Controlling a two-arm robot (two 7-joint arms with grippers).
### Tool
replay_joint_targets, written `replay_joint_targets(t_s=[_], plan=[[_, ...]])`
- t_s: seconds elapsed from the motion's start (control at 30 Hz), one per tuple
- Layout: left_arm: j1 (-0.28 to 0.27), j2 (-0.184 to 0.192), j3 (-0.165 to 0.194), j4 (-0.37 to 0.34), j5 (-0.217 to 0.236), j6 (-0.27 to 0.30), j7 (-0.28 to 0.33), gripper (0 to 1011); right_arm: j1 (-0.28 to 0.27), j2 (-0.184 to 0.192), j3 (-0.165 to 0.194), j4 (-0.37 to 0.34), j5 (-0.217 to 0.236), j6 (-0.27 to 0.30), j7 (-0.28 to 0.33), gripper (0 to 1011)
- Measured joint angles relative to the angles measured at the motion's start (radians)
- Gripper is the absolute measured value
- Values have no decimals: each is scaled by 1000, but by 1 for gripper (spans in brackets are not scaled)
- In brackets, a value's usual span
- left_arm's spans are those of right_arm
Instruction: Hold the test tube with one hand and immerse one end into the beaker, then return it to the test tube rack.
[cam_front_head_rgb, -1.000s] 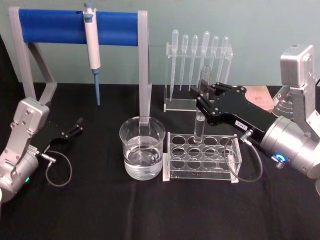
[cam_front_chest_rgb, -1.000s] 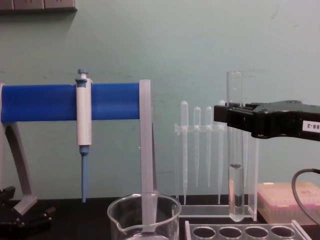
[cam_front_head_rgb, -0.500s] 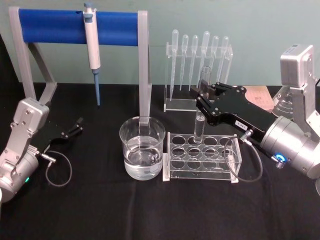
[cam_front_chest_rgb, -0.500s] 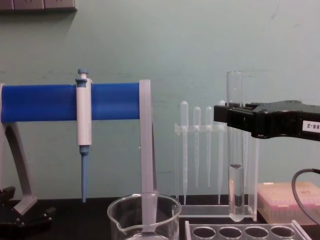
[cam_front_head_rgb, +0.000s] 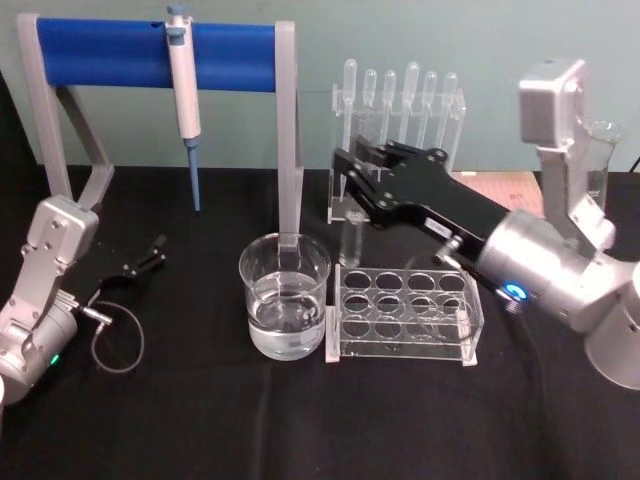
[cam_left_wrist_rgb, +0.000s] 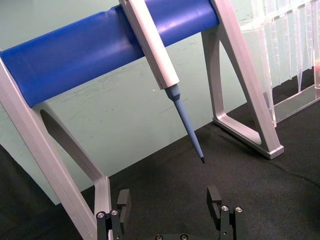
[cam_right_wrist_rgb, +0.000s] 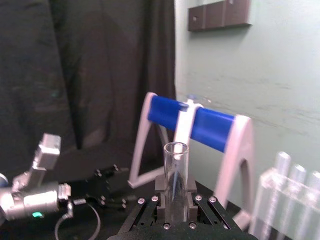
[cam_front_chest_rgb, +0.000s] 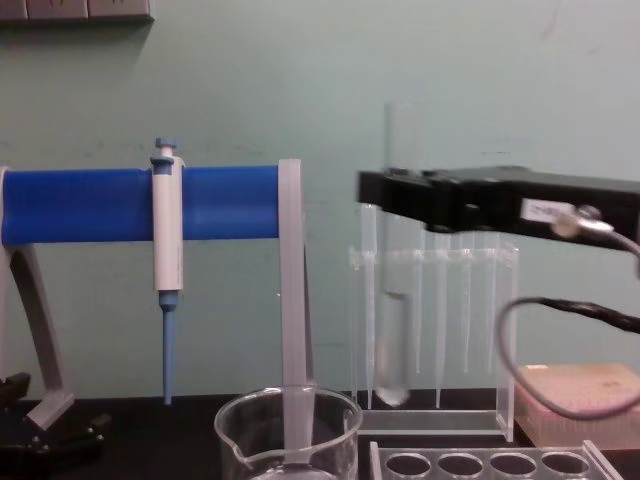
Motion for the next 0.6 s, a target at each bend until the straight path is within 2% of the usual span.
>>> replay_joint_targets(t_s=[0.07, 0.1, 0.23, 0.43, 0.6], plan=[[0, 0, 0, 0, 0, 0, 0, 1000, 32, -29, -29, 24, -4, 0, 4, 226], [0, 0, 0, 0, 0, 0, 0, 1000, 32, -29, -29, 24, -4, 0, 4, 226], [0, 0, 0, 0, 0, 0, 0, 1000, 73, -74, -66, 84, -11, -14, 12, 225], [0, 0, 0, 0, 0, 0, 0, 1000, 102, -117, -102, 169, -27, -46, 23, 225], [0, 0, 0, 0, 0, 0, 0, 1000, 107, -147, -129, 255, -57, -96, 32, 226]])
